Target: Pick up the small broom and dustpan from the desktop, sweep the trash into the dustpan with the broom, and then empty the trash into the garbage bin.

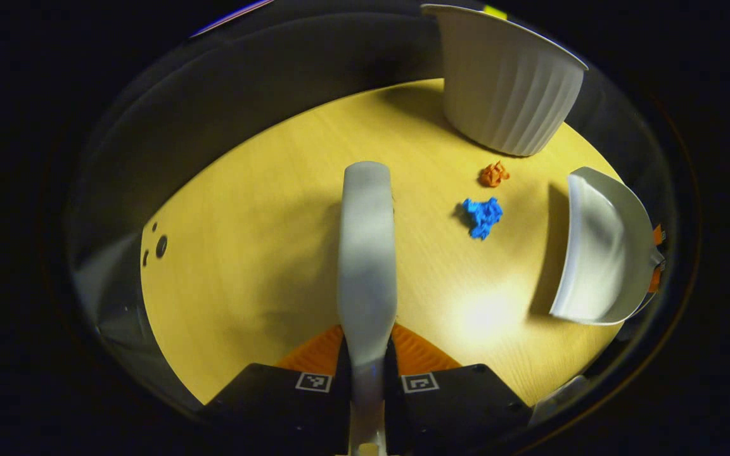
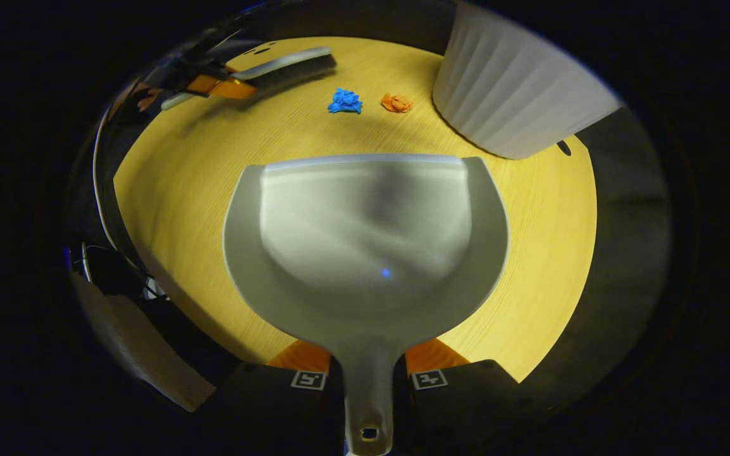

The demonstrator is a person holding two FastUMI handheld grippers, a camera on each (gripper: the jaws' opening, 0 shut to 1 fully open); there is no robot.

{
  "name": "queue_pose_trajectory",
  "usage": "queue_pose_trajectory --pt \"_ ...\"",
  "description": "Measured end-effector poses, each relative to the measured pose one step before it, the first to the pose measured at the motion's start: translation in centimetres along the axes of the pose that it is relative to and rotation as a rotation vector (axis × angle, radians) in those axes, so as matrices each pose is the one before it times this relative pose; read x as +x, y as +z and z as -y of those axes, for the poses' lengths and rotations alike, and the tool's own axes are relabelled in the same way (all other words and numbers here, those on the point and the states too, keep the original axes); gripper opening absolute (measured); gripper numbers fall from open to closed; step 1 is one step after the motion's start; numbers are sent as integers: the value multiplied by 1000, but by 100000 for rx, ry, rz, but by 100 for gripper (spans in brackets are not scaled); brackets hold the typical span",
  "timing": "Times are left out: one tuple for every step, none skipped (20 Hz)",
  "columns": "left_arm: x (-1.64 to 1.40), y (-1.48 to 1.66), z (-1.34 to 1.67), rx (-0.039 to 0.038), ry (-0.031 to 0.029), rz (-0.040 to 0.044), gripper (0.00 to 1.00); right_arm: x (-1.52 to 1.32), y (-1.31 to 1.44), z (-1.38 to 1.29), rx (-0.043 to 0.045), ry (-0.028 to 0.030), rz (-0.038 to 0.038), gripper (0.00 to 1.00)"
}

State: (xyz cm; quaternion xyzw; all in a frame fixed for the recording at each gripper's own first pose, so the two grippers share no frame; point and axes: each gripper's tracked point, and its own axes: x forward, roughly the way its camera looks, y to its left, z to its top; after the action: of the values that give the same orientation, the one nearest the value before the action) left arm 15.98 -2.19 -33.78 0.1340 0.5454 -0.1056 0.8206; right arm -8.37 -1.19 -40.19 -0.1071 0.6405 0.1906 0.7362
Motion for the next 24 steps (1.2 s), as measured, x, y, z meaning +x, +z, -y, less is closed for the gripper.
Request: queue_pose_trajectory --pt "511 944 397 3841 -1152 -216 26 315 7 149 -551 285 -688 34" --pt "629 897 380 3919 -728 -562 24 303 140 167 -309 276 -493 34" --pt "855 677 582 3949 -712 -1136 25 245 70 146 -134 357 -272 34" --pt "597 569 429 2992 -501 -1078 25 238 126 25 198 540 -207 34" --pt "-2 643 183 2260 -233 -385 25 21 -33 99 235 576 -172 34" --pt "3 870 159 2504 -159 590 27 18 78 98 394 636 -129 34" --pt "32 600 302 2393 -392 459 26 198 88 73 391 627 -13 34" --pt "-68 711 478 1970 -1185 591 26 180 139 109 274 658 50 34" --pt "177 278 636 1330 -1685 410 25 231 94 143 -6 295 10 34" --pt "-17 445 836 1397 -2427 647 25 72 108 163 -307 15 315 34" --pt "-51 157 714 990 -2459 573 26 54 166 118 129 204 244 34" --pt "-248 114 820 864 -2683 652 26 -25 -19 54 26 159 355 39" --pt "-3 140 782 1317 -2509 688 26 -164 -70 -33 -410 -43 400 34" --pt "-69 15 639 1407 -2202 349 26 50 -95 85 -609 -84 359 34" --pt "-46 6 646 1079 -2317 738 25 44 -56 -14 -321 -90 424 34" --pt "-10 227 972 971 -3282 787 26 -16 7 58 -279 -39 541 34" --pt "-7 85 1089 1285 -3345 471 25 115 -67 57 -248 -89 487 34" --pt "-41 71 565 1678 -3009 25 26 33 -19 2 91 -42 550 34" --pt "-20 58 589 1608 -2473 -106 25 134 -204 -26 429 -7 212 34" --pt "30 140 771 500 -1990 -24 26 101 21 -69 9 -89 391 38" --pt "45 276 883 -360 -1727 -17 25 44 -21 93 -112 -329 693 34" --pt "115 194 618 -699 -1395 20 25 163 -33 -27 218 -25 645 34" --pt "180 207 805 -677 -1607 -16 25 94 -42 -101 488 -7 846 34" --pt "-19 232 741 -446 -1653 68 24 82 -171 -34 287 -76 847 34"
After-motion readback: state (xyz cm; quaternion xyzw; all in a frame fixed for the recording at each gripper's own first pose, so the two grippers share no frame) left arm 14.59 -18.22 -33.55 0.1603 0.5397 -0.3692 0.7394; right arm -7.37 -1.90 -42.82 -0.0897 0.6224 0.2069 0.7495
